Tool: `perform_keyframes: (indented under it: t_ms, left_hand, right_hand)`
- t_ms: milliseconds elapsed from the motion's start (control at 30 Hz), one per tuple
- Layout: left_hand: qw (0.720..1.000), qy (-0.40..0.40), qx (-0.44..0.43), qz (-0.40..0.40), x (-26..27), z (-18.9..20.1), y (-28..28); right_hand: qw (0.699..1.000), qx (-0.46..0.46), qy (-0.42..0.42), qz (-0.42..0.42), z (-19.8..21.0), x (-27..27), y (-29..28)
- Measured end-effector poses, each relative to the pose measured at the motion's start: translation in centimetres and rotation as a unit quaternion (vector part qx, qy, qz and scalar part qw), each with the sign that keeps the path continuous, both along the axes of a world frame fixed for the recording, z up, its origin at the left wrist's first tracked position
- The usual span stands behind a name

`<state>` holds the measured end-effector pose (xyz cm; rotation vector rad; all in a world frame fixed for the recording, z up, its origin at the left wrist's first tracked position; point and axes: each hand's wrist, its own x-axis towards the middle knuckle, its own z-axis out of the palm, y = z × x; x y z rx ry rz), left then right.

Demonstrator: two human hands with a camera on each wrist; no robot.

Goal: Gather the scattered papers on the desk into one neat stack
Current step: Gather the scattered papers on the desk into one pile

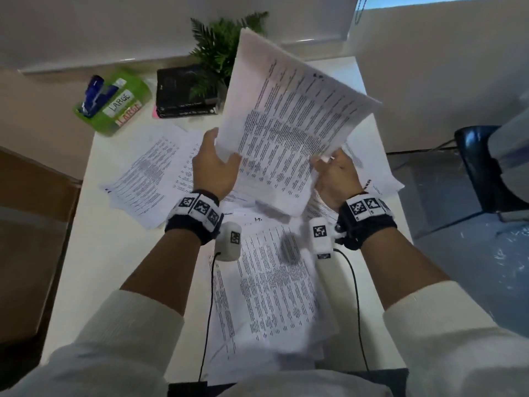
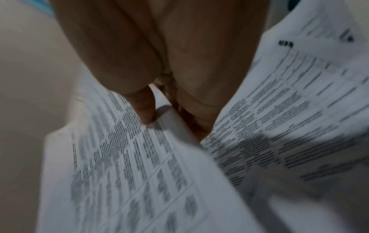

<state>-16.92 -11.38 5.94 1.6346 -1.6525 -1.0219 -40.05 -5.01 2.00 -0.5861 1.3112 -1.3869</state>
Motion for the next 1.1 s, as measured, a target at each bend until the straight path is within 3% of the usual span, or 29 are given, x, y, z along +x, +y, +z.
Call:
perform_keyframes:
  t_ms: [100, 167, 200, 300, 433, 500, 667, 800, 967, 1100]
  left_hand:
    - [0.989, 0.054, 0.137, -0.007, 4.2, -1.4, 2.5]
    - [0.98, 0.06, 0.19, -0.001, 7.3, -3.9, 5.9]
    - [0.979, 0.036, 0.203, -0.004, 8.9, -5.9, 7.8]
    - [0.961, -0.087, 0.263, -0.004, 12.8, -12.5, 13.7]
    - [0.941, -0.17, 0.292, -0.007, 11.1, -12.4, 19.5]
    - [0.939, -0.194, 0.284, -0.016, 10.2, -12.4, 20.7]
    - [0.95, -0.186, 0.251, -0.015, 9.5, -12.3, 20.9]
    - [0.955, -0.176, 0.239, -0.011, 9.6, -12.1, 20.6]
    - [0.955, -0.177, 0.238, -0.017, 9.6, -12.1, 20.5]
    - [0.954, -0.184, 0.234, -0.029, 9.5, -12.1, 20.3]
  right_hand:
    - [0.988, 0.085, 0.057, 0.118, -0.9, -0.4, 0.5]
    - [0.966, 0.142, 0.169, 0.133, -2.3, -1.5, 0.5]
    - [0.942, 0.176, 0.254, 0.131, -3.0, -2.4, 0.4]
    - [0.819, 0.26, 0.495, 0.128, -4.5, -5.0, 0.0]
    - [0.7, 0.341, 0.595, 0.199, -5.2, -7.9, -1.1]
    - [0.662, 0.358, 0.617, 0.231, -5.4, -8.4, -1.6]
    - [0.647, 0.369, 0.633, 0.211, -6.1, -8.2, -1.5]
    - [0.667, 0.394, 0.596, 0.209, -6.0, -8.4, -0.9]
    - [0.656, 0.457, 0.578, 0.165, -5.2, -8.2, 0.4]
    - [0.722, 0.451, 0.52, 0.076, -5.3, -7.5, 2.4]
